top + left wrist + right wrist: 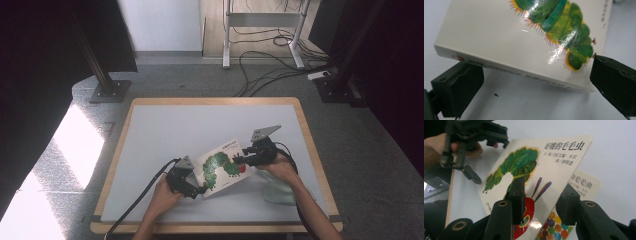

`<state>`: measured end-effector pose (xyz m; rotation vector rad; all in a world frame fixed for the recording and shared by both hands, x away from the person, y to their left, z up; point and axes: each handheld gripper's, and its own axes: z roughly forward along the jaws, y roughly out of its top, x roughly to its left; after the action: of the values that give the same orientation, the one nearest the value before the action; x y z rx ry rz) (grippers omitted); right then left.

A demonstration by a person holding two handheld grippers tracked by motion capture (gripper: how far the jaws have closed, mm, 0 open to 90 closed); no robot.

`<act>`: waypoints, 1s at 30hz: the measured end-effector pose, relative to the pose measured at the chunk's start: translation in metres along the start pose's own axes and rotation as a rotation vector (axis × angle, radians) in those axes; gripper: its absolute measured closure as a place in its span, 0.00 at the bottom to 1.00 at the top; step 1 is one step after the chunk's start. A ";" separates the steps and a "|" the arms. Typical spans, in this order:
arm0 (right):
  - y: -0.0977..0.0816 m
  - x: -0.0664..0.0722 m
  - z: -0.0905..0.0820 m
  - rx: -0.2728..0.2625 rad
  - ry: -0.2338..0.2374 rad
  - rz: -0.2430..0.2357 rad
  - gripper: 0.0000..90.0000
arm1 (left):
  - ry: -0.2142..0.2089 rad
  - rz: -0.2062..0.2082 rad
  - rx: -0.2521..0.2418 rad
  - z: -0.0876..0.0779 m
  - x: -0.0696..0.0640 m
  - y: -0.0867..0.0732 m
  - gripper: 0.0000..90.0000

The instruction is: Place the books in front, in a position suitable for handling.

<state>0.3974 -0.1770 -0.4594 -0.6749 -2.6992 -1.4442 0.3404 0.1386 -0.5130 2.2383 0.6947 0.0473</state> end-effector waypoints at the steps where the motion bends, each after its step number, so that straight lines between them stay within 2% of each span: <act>1: -0.002 -0.002 0.001 0.019 -0.012 0.025 0.65 | -0.008 -0.005 -0.019 -0.002 -0.001 0.001 0.00; 6: -0.009 -0.006 0.006 0.051 -0.044 0.069 0.63 | -0.006 0.002 -0.033 -0.006 -0.004 0.004 0.00; 8: -0.011 -0.007 0.006 0.054 -0.046 0.081 0.62 | 0.024 0.028 -0.029 -0.006 -0.009 0.005 0.00; 9: -0.012 -0.007 0.007 0.055 -0.049 0.085 0.62 | 0.034 0.014 -0.030 -0.006 -0.012 0.006 0.00; 11: -0.013 -0.007 0.007 0.058 -0.053 0.090 0.62 | 0.041 0.013 -0.037 -0.007 -0.013 0.007 0.00; 12: -0.013 -0.007 0.007 0.058 -0.053 0.090 0.62 | 0.041 0.013 -0.037 -0.007 -0.013 0.007 0.02; 13: -0.014 -0.007 0.007 0.061 -0.057 0.091 0.61 | 0.065 0.016 -0.042 -0.009 -0.015 0.007 0.05; 16: -0.016 -0.006 0.008 0.068 -0.067 0.085 0.60 | 0.073 0.012 -0.047 -0.011 -0.017 0.008 0.16; 19: -0.017 -0.005 0.008 0.071 -0.072 0.085 0.60 | 0.049 -0.006 -0.048 -0.012 -0.018 0.008 0.18; 24: -0.019 -0.004 0.007 0.061 -0.074 0.081 0.59 | 0.082 0.017 -0.021 -0.012 -0.021 0.007 0.36; 30: -0.019 -0.003 0.007 0.071 -0.083 0.068 0.59 | 0.071 0.006 -0.032 -0.015 -0.021 0.007 0.42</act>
<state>0.3938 -0.1820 -0.4788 -0.8316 -2.7442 -1.3281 0.3225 0.1344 -0.4936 2.2172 0.7199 0.1403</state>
